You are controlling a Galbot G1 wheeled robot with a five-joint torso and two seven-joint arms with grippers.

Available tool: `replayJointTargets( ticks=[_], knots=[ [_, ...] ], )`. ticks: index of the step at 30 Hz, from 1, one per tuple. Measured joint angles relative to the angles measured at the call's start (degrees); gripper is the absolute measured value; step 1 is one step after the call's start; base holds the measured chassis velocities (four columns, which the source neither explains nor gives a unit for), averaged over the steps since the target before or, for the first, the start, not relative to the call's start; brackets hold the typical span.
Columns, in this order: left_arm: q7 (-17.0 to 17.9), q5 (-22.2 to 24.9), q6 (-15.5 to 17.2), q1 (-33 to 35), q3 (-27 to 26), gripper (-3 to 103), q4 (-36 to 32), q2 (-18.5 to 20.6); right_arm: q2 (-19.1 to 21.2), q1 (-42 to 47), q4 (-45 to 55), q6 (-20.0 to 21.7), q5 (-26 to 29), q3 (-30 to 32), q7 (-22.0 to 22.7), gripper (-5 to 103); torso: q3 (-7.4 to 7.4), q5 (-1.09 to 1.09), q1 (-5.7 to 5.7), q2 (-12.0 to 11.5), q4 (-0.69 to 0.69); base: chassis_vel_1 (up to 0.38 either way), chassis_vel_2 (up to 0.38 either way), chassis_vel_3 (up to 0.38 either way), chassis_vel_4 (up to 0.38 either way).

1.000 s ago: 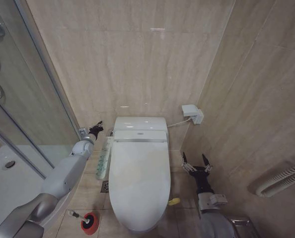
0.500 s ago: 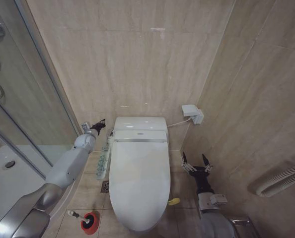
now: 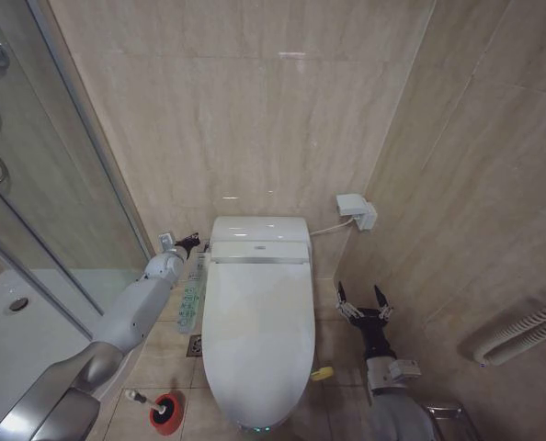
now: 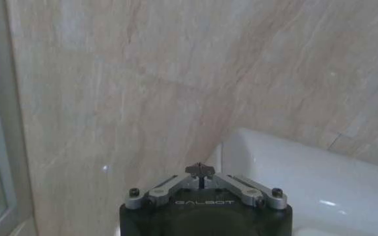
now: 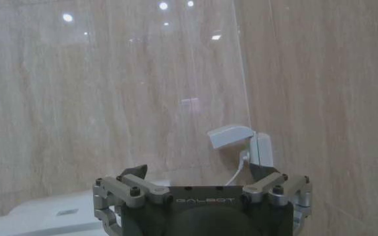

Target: Open the toilet lid, clean the toilet bowl with a toilet brush, close the toilet lid, and flush.

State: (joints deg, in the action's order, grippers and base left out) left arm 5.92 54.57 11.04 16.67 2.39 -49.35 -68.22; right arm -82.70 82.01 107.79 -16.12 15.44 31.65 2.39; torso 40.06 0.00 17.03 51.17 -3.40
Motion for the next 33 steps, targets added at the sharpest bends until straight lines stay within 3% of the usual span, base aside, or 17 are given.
replayJointTargets(
  ticks=[15, 33],
  knots=[
    [-1.33, 2.50, 2.30, -1.33, -0.02, 0, 1.82, -1.18, 0.00, 0.00, 0.00, 0.00, 0.00, 0.00, 0.00, 100, 0.00, 0.01, 0.00, 0.00, -0.02, 0.000, 0.000, 0.000, 0.000],
    [-1.21, 1.30, 2.42, 0.56, -1.37, 0, 3.00, -1.46, 0.00, 0.00, 0.00, 0.00, 0.00, 0.00, 0.00, 100, 0.00, 0.01, 0.00, 0.00, -0.01, 0.000, 0.000, 0.000, 0.000]
  ],
)
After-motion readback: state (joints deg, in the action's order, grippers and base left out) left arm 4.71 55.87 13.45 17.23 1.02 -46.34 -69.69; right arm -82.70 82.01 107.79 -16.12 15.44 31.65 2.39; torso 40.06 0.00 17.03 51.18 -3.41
